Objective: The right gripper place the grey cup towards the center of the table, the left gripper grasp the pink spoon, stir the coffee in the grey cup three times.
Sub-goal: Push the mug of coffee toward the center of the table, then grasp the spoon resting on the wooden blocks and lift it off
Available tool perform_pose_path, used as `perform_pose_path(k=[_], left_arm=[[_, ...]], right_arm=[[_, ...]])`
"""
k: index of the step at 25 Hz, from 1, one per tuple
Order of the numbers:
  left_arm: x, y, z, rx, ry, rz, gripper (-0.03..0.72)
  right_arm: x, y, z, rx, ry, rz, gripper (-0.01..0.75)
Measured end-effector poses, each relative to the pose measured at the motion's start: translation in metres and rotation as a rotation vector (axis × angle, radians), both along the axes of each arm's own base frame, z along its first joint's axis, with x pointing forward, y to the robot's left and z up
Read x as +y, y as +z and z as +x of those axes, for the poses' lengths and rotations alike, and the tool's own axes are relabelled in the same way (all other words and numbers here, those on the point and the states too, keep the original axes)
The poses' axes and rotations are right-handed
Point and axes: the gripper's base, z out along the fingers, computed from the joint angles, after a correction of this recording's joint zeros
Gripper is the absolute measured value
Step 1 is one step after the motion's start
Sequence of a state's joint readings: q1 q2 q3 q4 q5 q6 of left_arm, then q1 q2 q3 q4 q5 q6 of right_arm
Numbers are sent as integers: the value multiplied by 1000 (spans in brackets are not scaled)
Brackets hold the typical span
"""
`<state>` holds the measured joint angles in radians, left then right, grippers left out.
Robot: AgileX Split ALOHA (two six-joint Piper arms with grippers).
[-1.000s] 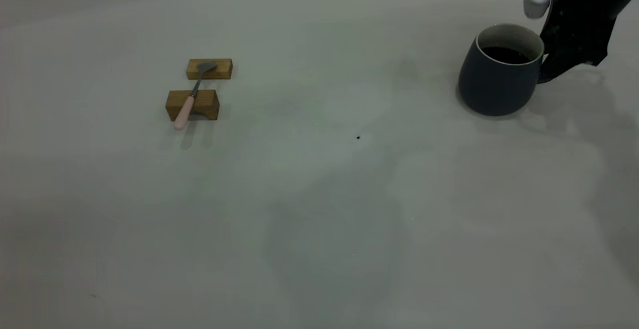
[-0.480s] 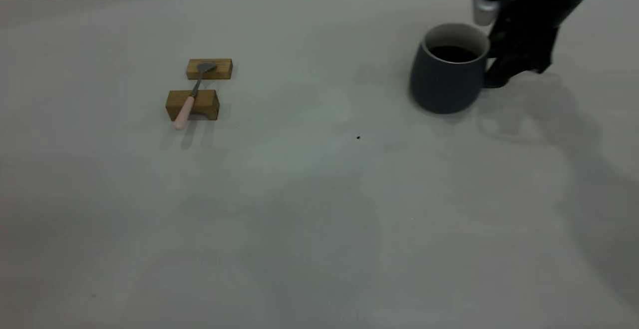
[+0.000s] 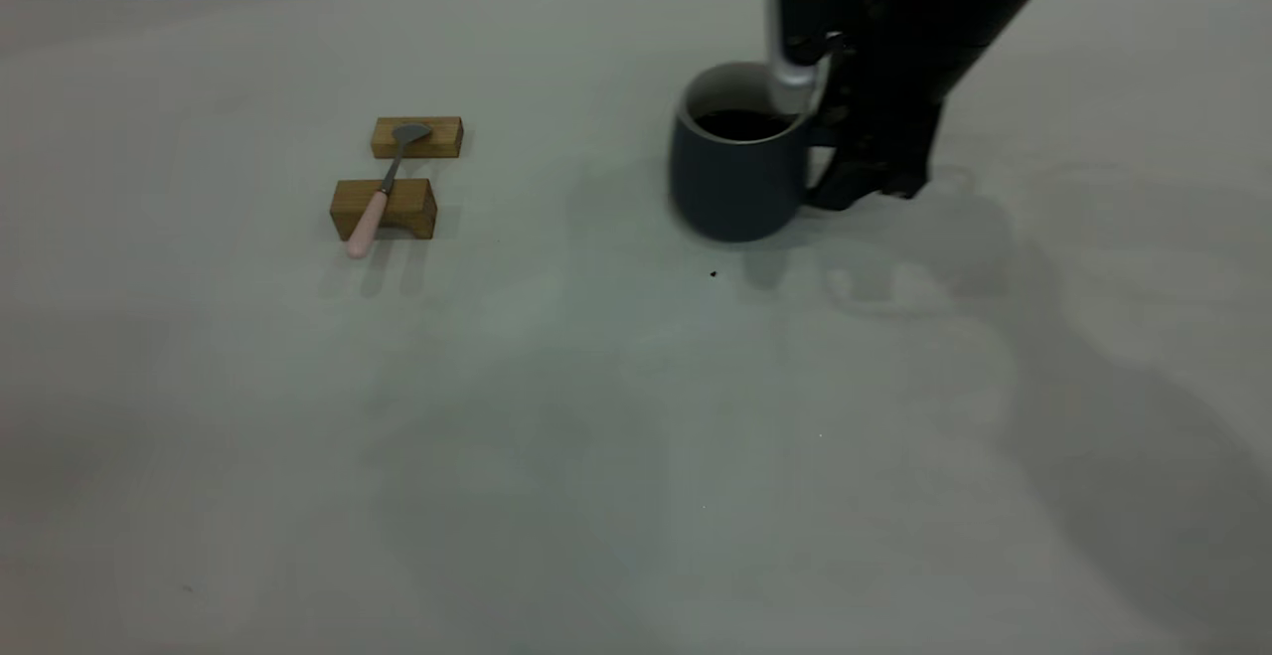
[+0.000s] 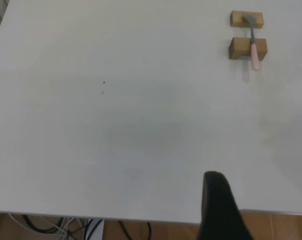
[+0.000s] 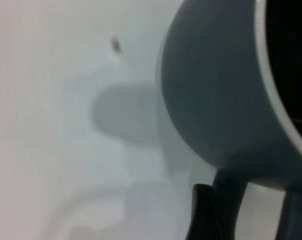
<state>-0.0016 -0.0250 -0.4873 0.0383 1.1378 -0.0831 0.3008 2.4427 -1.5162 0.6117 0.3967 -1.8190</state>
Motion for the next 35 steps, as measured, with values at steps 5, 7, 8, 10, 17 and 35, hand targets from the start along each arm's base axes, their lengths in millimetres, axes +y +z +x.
perform_pose_path(k=[5, 7, 8, 10, 17, 35], left_arm=[[0, 0, 0, 0, 0, 0, 500], [0, 0, 0, 0, 0, 0, 500], [0, 0, 0, 0, 0, 0, 500], [0, 0, 0, 0, 0, 0, 500], [0, 0, 0, 0, 0, 0, 500], [0, 0, 0, 0, 0, 0, 500]], right_arm=[[27, 5, -1, -24, 3, 44, 549], [36, 9, 0, -38, 8, 67, 549], [39, 11, 0, -39, 4, 77, 549], [42, 12, 0, -33, -7, 94, 549], [31, 64, -2, 140, -169, 236, 550], [-107, 253, -178, 409, -1337, 7, 537]])
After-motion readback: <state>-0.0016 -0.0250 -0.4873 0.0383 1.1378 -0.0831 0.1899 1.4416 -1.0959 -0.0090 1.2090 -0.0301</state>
